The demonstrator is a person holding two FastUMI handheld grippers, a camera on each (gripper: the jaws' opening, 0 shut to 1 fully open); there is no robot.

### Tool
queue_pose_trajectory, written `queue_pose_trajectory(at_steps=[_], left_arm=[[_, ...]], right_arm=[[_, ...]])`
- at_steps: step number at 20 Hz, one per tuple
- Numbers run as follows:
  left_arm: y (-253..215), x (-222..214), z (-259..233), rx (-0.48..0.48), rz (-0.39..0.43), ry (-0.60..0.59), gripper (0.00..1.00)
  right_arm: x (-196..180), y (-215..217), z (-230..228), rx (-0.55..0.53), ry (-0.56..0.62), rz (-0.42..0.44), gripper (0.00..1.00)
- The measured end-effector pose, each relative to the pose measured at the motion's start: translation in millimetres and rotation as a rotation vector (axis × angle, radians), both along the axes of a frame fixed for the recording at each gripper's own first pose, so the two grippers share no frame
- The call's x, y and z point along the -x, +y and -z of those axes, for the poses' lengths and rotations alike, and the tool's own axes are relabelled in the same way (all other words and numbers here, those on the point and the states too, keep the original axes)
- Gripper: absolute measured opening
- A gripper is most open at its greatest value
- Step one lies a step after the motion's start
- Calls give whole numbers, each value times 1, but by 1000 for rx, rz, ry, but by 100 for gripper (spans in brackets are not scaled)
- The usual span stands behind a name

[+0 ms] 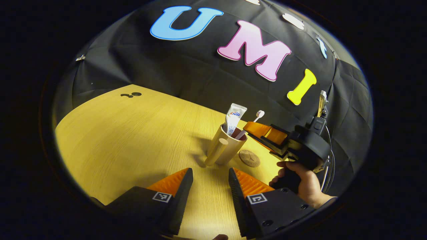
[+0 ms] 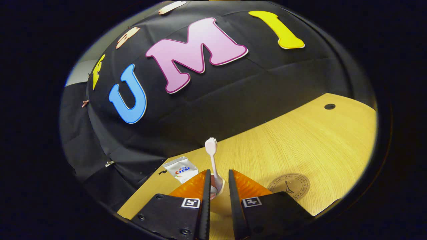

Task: Put the toothbrush and toothpaste on the desktop into the cup, then pick up the cup and place it on the coaster on the desktop.

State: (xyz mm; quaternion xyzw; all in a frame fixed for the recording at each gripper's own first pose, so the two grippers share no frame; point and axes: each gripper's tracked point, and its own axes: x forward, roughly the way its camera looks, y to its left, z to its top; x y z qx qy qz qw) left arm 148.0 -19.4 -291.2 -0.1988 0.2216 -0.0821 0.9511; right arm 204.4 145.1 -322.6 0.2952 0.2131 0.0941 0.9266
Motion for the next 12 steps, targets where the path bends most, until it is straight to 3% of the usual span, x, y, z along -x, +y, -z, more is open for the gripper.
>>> queue_pose_trajectory(at_steps=[1,2,5,7,8,9,10,12], left_arm=[[-1,-4,-1,-17,16,16,67],[-2,-8,-5,-37,31,25,68],[-2,-19,-6,-132,75,67,68],[-4,-24,-4,-214,118,91,68],[-6,-26,-4,-251,146,104,68],[-8,-25,-4,-280,175,116,68],[-11,-26,-3,-308,200,125,68],[-15,-30,-1,-355,244,141,67]], right_arm=[[4,-3,-2,-11,22,0,19],[8,-5,-4,-24,43,-2,36],[27,-12,-7,-44,115,-15,38],[46,-17,-12,-63,158,-34,47],[55,-18,-13,-63,176,-51,34],[66,-21,-12,-59,197,-67,42],[76,-27,-17,-64,210,-80,62],[94,-37,-24,-83,228,-107,72]])
